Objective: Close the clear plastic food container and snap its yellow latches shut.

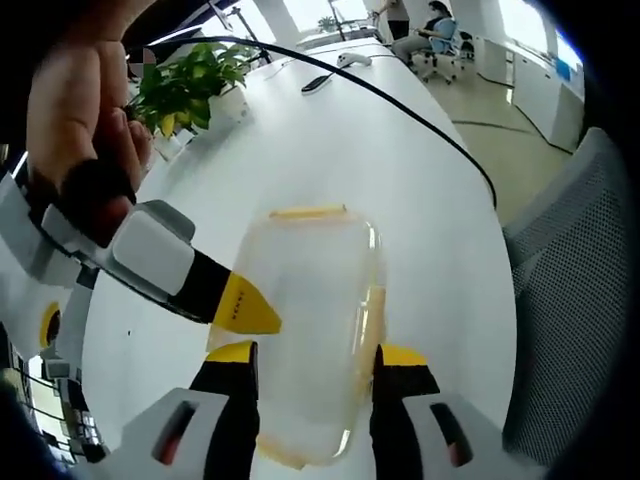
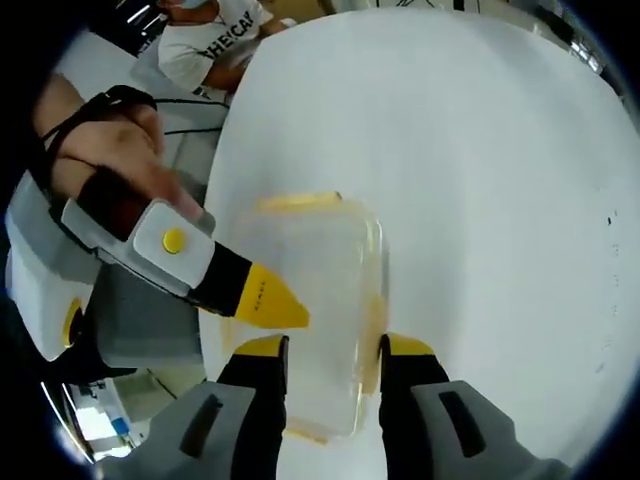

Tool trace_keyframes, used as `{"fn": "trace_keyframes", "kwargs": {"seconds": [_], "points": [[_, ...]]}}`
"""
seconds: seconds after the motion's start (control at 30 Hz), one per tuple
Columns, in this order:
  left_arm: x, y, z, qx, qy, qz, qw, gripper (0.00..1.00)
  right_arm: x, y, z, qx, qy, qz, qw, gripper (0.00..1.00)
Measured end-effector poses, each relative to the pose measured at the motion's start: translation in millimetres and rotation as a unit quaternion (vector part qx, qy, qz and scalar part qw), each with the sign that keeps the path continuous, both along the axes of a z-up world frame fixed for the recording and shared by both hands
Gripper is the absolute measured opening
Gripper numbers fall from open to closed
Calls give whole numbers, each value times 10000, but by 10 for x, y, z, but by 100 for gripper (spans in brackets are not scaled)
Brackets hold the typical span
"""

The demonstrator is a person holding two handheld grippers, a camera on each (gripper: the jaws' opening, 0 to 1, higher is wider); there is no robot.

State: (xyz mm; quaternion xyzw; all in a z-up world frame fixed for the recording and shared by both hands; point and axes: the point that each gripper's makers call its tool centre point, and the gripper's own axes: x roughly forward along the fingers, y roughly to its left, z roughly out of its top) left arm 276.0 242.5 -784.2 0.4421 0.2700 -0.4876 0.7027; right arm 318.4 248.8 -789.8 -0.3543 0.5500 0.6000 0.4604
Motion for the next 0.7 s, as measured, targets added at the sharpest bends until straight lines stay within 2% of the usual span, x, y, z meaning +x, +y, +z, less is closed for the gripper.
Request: {"fn": "trace_keyframes", "kwargs": {"seconds": [0.43,0.7], "points": [[-22,-24,-11,21,15,-52,10000,40,-61,28,7,-310,-146,38,9994,34],[-44,-18,-3,31,-7,-109,9999,40,-75,7,40,-33,-367,169,9992,34]]}}
